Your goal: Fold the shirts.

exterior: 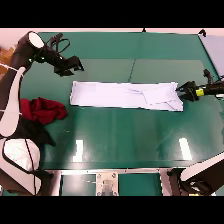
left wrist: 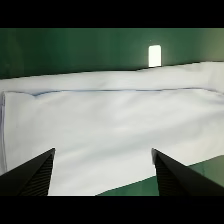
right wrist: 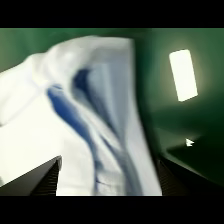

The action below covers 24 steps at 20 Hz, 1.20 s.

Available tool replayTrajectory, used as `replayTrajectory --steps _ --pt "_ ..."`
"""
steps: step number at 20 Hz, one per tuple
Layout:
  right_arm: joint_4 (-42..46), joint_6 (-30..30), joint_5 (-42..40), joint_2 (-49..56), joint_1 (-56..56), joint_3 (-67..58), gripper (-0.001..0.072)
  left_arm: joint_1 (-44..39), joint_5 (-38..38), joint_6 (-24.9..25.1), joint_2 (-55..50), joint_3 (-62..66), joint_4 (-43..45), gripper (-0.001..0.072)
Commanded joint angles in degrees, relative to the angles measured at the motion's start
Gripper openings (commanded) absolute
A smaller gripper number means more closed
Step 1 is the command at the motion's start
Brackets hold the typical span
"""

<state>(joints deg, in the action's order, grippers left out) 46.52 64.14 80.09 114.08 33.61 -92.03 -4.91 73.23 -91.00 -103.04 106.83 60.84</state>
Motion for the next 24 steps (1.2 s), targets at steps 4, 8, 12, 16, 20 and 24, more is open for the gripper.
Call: replayTrajectory --steps 4,8,12,16,20,24 --pt "-1.8 -3.3 1.3 4.0 -5.4 -1.9 0.0539 -1.8 -0.4 0.0 -0.1 0.2 -2.6 0.0711" --pt "-1.7 -2.2 6.5 3.9 -5.6 -6.7 0.0021 -5.3 -2.2 0.0 -0.3 0.2 -2.5 0.0589" --pt "-1.8 2.9 12.0 3.7 -5.9 -16.3 0.002 -12.0 -11.0 3.0 -1.4 0.1 -2.6 0.0024" --pt "-1.8 7.0 17.7 -0.8 -8.1 -21.6 0.002 -23.3 -21.1 3.0 -8.5 0.1 -3.5 0.0024" --pt "-2.1 9.8 21.4 -7.7 -11.4 -21.6 0.002 -31.5 -30.8 3.1 -17.7 0.3 -8.5 0.0024" --pt "-2.2 10.5 22.6 -13.5 -14.2 -21.6 0.002 -32.5 -33.9 3.6 -22.3 0.8 -15.6 0.0024"
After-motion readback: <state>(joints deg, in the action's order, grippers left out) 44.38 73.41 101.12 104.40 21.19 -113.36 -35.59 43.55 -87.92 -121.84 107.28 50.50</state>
